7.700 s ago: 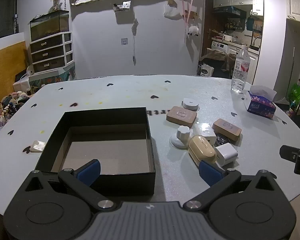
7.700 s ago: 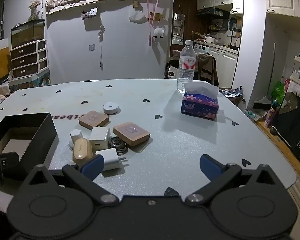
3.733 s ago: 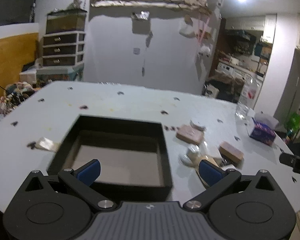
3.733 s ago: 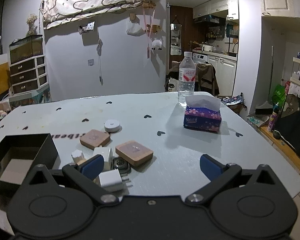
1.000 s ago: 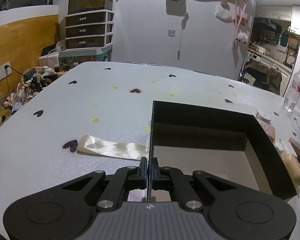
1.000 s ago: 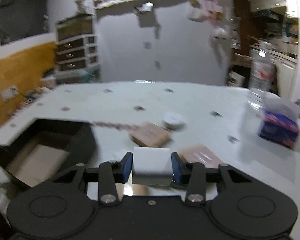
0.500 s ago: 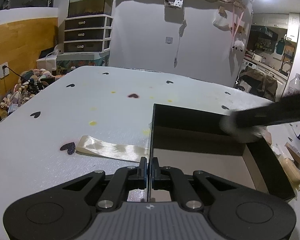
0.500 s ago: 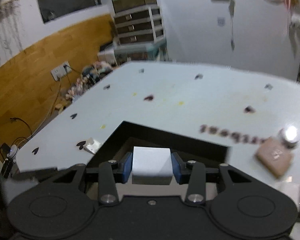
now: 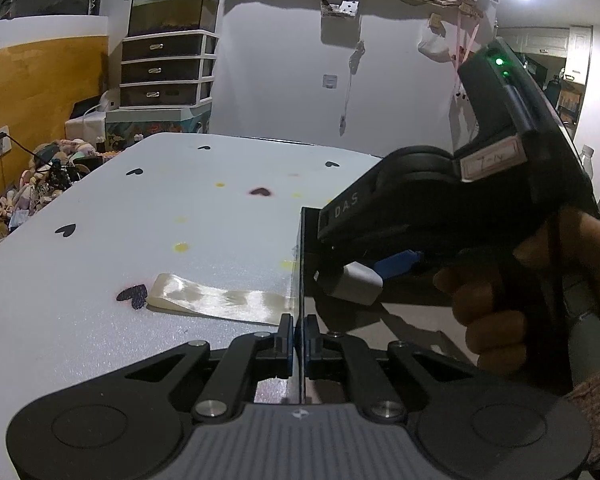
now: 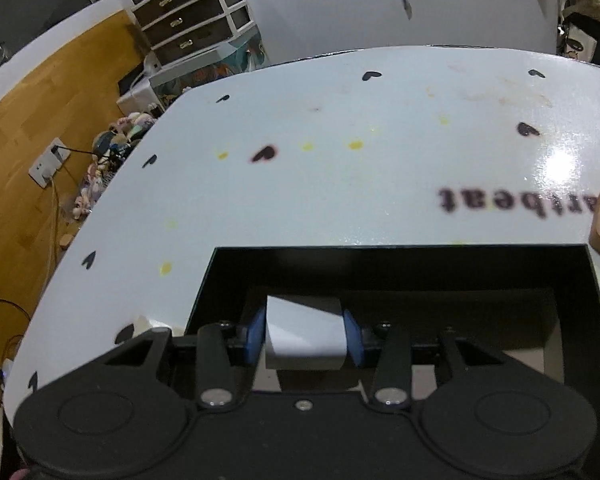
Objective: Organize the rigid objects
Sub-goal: 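Carry the white charger into the black box and open the right gripper, then move the right gripper to the beige earbud case and grasp it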
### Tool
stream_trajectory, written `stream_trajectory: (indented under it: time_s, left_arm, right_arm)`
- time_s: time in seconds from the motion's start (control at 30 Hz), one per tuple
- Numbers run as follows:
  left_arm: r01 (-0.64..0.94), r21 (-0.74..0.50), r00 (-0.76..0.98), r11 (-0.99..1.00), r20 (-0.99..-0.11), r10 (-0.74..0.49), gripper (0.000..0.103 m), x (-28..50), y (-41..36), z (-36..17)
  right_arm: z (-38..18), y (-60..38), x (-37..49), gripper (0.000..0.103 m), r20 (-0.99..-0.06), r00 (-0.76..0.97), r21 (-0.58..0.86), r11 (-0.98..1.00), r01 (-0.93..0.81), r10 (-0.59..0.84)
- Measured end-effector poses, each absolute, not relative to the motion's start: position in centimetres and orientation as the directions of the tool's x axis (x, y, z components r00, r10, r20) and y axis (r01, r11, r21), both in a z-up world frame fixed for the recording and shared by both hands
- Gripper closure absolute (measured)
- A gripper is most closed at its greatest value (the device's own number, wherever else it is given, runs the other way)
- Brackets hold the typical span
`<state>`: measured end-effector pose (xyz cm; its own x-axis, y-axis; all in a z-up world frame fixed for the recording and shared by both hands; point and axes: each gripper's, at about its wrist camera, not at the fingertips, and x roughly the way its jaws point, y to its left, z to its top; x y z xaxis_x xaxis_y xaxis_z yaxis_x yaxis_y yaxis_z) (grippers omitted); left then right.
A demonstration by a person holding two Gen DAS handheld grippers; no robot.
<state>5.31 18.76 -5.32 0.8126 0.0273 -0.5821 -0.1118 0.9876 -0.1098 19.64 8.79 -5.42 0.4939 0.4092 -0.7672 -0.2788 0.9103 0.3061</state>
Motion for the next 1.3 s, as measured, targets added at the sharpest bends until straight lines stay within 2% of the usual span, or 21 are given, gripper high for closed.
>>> stream_trajectory:
  time_s: [0.03, 0.07, 0.3, 0.47, 0.77, 1.3]
  left_arm:
    - [-0.113, -0.112, 0.813, 0.987, -0.582, 0.027, 0.098, 5.3, 18.7, -5.3]
    - [-0.115, -0.114, 0.813, 0.987, -0.582, 0.027, 0.098, 5.3, 18.7, -5.3]
    - [-0.133, -0.128, 0.811, 0.983, -0.584, 0.033, 0.098, 5.3, 18.6, -5.3]
    - [-0.143, -0.129, 0.809, 0.981, -0.586, 0.041, 0.098, 5.3, 18.5, -5.2]
    - [-0.16, -0.123, 0.802, 0.979, -0.595, 0.057, 0.098, 5.4, 18.2, -5.1]
    - [-0.183, -0.138, 0.802, 0.973, -0.594, 0.067, 0.098, 5.4, 18.2, -5.1]
  right_arm:
    - [-5.2, 8.7, 19.4, 0.045, -0.765, 0.499, 0.299, 0.911, -0.285, 0.407]
    - [-4.7, 8.5, 19.1, 0.04, -0.754, 0.509, 0.295, 0.907, -0.301, 0.414]
    - [-1.2, 5.4, 16.3, 0.032, -0.676, 0.58, 0.249, 0.881, -0.402, 0.456]
    - [0.7, 2.5, 13.8, 0.017, -0.623, 0.632, 0.168, 0.867, -0.468, 0.462]
    - [1.5, -1.3, 9.0, 0.005, -0.534, 0.732, 0.004, 0.867, -0.498, 0.423]
    - [0.1, -6.8, 7.0, 0.001, -0.511, 0.783, 0.004, 0.912, -0.41, 0.354]
